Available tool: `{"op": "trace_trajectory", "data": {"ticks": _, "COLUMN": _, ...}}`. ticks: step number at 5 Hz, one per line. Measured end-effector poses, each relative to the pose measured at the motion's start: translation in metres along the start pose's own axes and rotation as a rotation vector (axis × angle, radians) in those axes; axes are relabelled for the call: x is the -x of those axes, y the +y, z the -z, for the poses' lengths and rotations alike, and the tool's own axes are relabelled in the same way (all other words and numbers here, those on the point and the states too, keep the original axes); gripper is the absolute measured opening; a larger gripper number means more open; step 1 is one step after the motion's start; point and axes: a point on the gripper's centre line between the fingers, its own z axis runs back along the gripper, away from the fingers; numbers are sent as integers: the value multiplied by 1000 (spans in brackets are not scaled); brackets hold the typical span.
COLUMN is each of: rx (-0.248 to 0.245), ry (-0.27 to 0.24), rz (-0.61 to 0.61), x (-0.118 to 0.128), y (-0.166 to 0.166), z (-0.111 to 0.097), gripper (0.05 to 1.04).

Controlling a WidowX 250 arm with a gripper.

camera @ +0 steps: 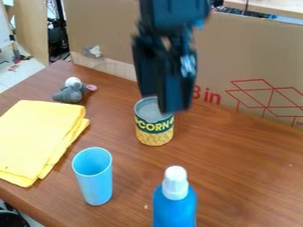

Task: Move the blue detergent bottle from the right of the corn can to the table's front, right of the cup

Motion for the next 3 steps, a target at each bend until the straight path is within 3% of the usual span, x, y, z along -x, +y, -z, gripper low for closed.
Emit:
{"op": "trace_trajectory", "data": {"ticks": 1, "rx": -125, "ry": -28, "rz": -97, "x": 16, "y": 26, "z": -17, "gripper": 1007}}
{"op": "trace_trajectory", "data": {"ticks": 2, "rx": -190, "ry": -26, "rz": -220, "x": 27, "y": 58, "z": -22, "gripper": 1007}}
{"op": "trace_trajectory", "data": {"ticks": 3, "rx": -190, "ry": -24, "rz": -236, "x": 28, "y": 61, "z": -22, "gripper": 1007}}
